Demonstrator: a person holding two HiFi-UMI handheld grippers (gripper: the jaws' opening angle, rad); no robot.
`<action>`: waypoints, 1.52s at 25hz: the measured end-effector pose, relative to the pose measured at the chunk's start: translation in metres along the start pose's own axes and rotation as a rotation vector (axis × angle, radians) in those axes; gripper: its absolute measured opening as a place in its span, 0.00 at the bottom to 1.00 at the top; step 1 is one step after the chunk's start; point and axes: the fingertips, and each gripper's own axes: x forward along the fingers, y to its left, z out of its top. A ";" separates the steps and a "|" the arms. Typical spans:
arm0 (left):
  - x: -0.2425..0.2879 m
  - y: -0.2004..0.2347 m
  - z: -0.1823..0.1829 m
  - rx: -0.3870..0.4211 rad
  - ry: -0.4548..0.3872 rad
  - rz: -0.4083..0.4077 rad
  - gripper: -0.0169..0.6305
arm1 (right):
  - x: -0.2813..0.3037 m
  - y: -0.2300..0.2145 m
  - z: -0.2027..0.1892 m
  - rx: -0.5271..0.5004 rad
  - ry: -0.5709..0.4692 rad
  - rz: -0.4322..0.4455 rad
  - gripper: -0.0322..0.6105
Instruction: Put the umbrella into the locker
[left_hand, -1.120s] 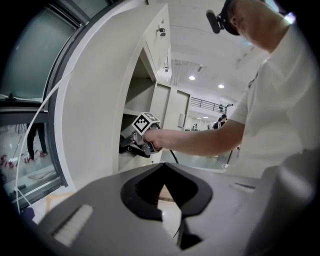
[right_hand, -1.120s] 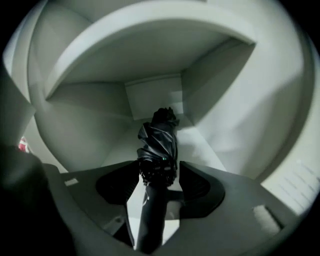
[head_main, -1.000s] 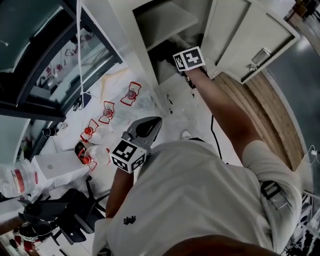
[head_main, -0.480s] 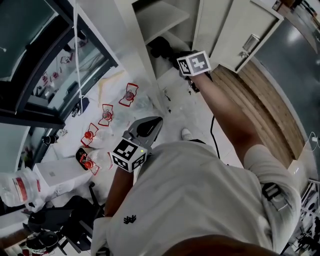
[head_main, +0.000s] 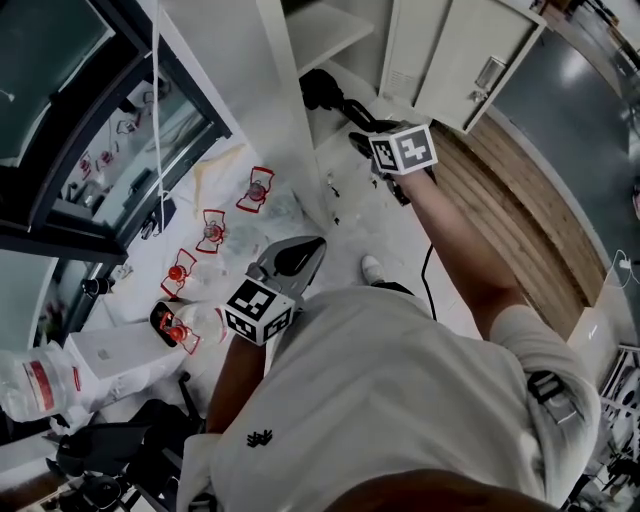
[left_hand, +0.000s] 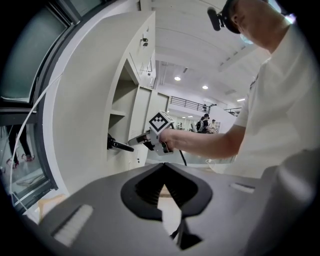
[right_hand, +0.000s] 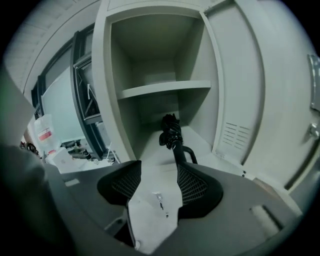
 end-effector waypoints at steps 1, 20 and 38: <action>-0.003 -0.001 -0.002 0.000 0.001 -0.004 0.11 | -0.005 0.005 -0.004 0.004 0.000 0.001 0.40; -0.047 -0.027 -0.037 0.004 0.010 -0.082 0.11 | -0.088 0.098 -0.095 0.092 -0.024 0.033 0.29; -0.072 -0.048 -0.064 -0.012 0.029 -0.113 0.11 | -0.141 0.151 -0.139 0.139 -0.051 0.053 0.10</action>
